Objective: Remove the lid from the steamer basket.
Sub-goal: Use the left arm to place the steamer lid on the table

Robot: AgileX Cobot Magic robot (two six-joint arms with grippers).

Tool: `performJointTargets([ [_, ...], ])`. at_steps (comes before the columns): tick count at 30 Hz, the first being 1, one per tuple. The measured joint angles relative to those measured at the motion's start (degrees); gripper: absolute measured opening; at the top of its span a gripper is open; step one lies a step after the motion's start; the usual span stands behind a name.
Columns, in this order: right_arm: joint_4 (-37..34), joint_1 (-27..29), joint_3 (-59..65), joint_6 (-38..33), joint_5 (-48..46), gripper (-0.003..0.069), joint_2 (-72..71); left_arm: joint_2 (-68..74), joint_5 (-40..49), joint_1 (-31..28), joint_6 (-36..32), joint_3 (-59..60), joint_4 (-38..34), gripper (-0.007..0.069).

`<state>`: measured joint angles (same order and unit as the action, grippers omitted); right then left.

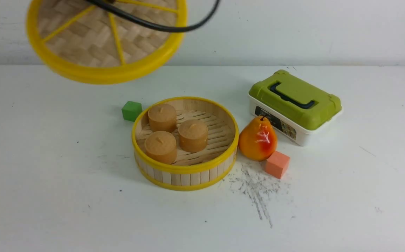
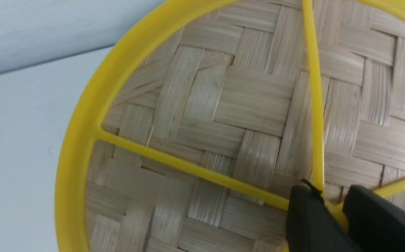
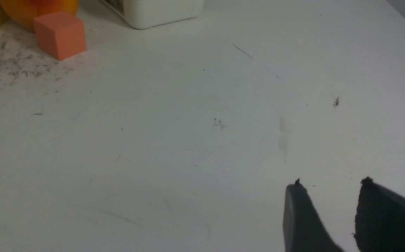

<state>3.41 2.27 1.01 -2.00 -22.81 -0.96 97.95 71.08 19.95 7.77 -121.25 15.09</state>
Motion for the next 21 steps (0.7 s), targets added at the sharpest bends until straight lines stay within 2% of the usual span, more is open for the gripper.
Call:
performJointTargets([
  [4,0.0,0.0,0.0,0.0,0.0,0.0240,0.0,-7.6,-2.4,-9.6,1.9,14.9,-1.6,0.0109],
  [9,0.0,0.0,0.0,0.0,0.0,0.0240,0.0,-12.5,-16.6,-19.2,2.4,37.2,-8.7,0.0109],
  [10,0.0,0.0,0.0,0.0,0.0,0.0240,0.0,-12.5,-17.2,-19.5,2.4,38.0,-8.7,0.0109],
  [11,0.0,0.0,0.0,0.0,0.0,0.0240,0.0,-11.8,-22.6,-21.1,2.6,43.4,-10.8,0.0109],
  [14,0.0,0.0,0.0,0.0,0.0,0.0240,0.0,-9.0,-29.6,-22.2,2.6,49.7,-12.1,0.0109],
  [21,0.0,0.0,0.0,0.0,0.0,0.0240,0.0,0.7,-37.5,-22.2,3.4,51.6,-16.1,0.0109],
])
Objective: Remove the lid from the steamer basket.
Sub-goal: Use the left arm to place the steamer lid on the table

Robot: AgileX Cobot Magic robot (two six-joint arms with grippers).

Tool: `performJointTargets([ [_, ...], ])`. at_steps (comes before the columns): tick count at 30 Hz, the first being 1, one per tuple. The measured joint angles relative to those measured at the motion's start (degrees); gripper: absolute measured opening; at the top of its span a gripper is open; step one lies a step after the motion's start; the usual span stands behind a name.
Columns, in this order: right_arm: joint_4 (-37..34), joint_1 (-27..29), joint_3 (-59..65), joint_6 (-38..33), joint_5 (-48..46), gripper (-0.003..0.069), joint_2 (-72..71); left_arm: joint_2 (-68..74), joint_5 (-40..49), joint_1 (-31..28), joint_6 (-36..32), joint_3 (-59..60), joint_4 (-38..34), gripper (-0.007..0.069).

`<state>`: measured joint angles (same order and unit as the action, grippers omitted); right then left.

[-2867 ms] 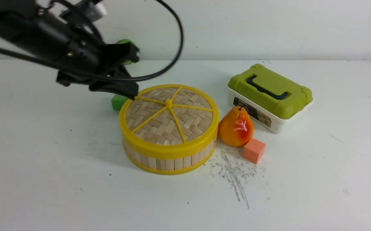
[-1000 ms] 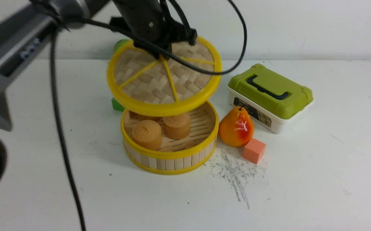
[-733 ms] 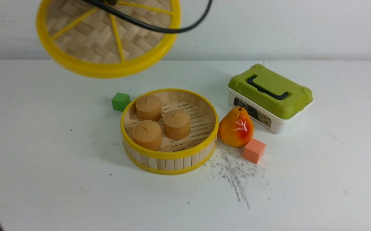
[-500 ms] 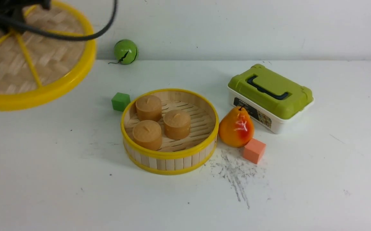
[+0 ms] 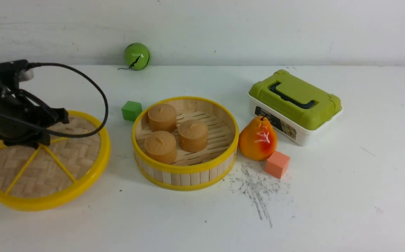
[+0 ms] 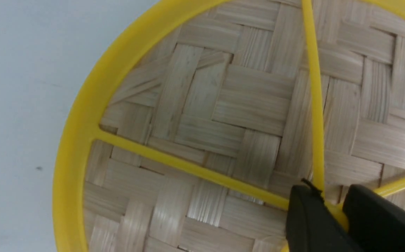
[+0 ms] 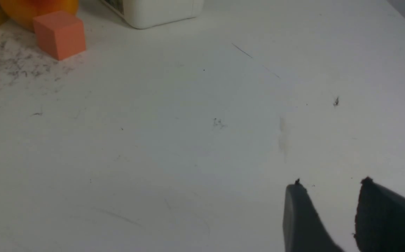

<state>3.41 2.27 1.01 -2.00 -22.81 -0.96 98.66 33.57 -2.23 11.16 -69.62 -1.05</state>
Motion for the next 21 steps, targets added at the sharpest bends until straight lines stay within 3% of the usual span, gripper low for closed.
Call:
performJointTargets([
  [8,0.0,0.0,0.0,0.0,0.0,0.0240,0.0,5.6,-2.2,0.0,-2.1,0.0,-8.1,0.0132],
  [11,0.0,0.0,0.0,0.0,0.0,0.0240,0.0,5.7,-2.7,0.0,-3.9,0.0,-11.4,0.0245],
  [12,0.0,0.0,0.0,0.0,0.0,0.0240,0.0,5.7,-2.7,0.0,-3.9,0.0,-11.5,0.0245],
  [13,0.0,0.0,0.0,0.0,0.0,0.0240,0.0,5.7,-2.5,0.0,-3.7,-0.3,-12.0,0.0306],
  [15,0.0,0.0,0.0,0.0,0.0,0.0240,0.0,5.6,-1.8,0.0,-3.2,-0.6,-12.1,0.0328],
  [18,0.0,0.0,0.0,0.0,0.0,0.0240,0.0,3.3,0.7,0.0,-2.8,-1.7,-12.1,0.0285],
  [21,0.0,0.0,0.0,0.0,0.0,0.0240,0.0,-2.4,2.1,0.0,-3.9,-1.9,-12.0,0.0141],
])
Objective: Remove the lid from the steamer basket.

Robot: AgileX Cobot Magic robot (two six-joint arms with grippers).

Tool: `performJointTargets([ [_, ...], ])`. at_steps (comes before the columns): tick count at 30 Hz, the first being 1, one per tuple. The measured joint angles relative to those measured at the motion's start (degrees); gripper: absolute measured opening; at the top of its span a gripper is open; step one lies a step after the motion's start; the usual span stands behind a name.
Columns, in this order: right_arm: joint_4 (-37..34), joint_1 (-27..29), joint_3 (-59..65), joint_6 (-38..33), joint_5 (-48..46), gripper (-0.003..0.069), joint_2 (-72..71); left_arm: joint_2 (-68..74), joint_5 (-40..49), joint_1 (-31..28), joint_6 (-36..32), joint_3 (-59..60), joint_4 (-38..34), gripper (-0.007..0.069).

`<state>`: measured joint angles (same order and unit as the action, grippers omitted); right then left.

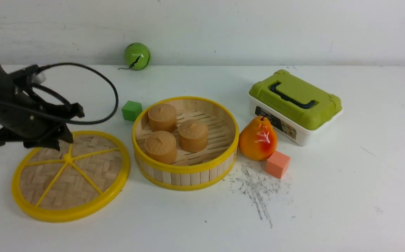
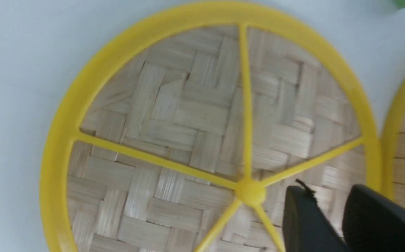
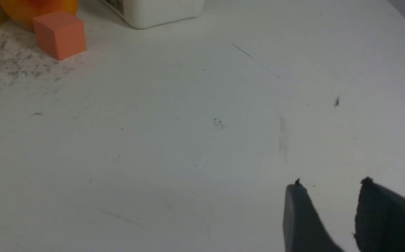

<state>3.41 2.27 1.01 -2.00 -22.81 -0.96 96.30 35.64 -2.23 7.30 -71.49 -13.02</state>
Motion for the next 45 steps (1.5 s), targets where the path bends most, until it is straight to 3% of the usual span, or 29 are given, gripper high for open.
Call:
performJointTargets([
  [3,0.0,0.0,0.0,0.0,0.0,0.0240,0.0,-8.4,0.4,0.0,-2.1,-0.1,0.1,-0.0001],
  [5,0.0,0.0,0.0,0.0,0.0,0.0240,0.0,-15.0,0.3,0.0,-3.7,0.0,0.1,-0.0013],
  [13,0.0,0.0,0.0,0.0,0.0,0.0240,0.0,-38.2,-8.3,0.0,-8.9,7.2,0.1,-0.0013],
  [20,0.0,0.0,0.0,0.0,0.0,0.0240,0.0,-59.2,-21.9,0.0,-10.7,27.2,-0.9,-0.0013],
  [27,0.0,0.0,0.0,0.0,0.0,0.0240,0.0,-68.1,-24.1,0.0,-10.7,39.3,-1.1,-0.0013],
  [38,0.0,0.0,0.0,0.0,0.0,0.0240,0.0,-68.7,-23.4,0.0,-10.7,48.7,-0.9,-0.0013],
  [45,0.0,0.0,0.0,0.0,0.0,0.0240,0.0,-80.8,-30.7,1.8,-10.7,63.9,3.4,-0.0013],
])
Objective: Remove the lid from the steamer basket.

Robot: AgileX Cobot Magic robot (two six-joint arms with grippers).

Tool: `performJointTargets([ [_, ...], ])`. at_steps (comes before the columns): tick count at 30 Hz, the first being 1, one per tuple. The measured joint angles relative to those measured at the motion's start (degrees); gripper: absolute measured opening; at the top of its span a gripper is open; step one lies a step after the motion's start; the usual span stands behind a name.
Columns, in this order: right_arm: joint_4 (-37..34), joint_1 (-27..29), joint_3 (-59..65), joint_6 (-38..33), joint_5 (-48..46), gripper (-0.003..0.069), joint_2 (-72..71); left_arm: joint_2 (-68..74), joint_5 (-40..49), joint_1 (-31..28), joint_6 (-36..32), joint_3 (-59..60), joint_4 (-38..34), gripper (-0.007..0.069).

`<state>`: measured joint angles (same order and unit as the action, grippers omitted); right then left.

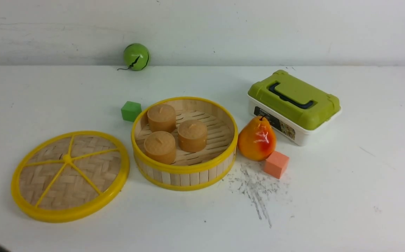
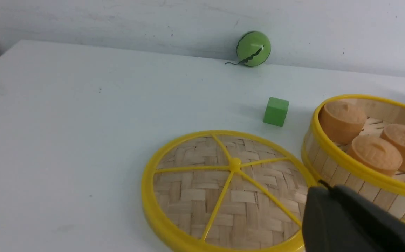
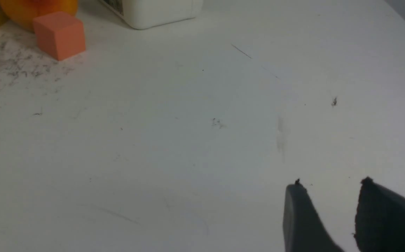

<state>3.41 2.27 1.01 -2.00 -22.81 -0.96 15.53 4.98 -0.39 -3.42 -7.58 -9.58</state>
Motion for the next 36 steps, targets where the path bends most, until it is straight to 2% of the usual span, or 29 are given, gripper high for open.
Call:
performJointTargets([
  [5,0.0,0.0,0.0,0.0,0.0,0.0240,0.0,-14.2,1.8,1.5,0.5,8.8,0.1,-0.0013],
  [12,0.0,0.0,0.0,0.0,0.0,0.0240,0.0,-16.1,13.3,2.0,4.2,9.3,2.9,-0.0013],
  [15,0.0,0.0,0.0,0.0,0.0,0.0240,0.0,-16.1,15.7,3.4,4.4,9.3,3.7,-0.0013],
  [19,0.0,0.0,0.0,0.0,0.0,0.0240,0.0,-16.1,16.1,5.1,4.3,9.3,5.1,-0.0013],
  [36,0.0,0.0,0.0,0.0,0.0,0.0240,0.0,-16.1,16.8,5.2,4.3,9.3,5.6,-0.0013],
])
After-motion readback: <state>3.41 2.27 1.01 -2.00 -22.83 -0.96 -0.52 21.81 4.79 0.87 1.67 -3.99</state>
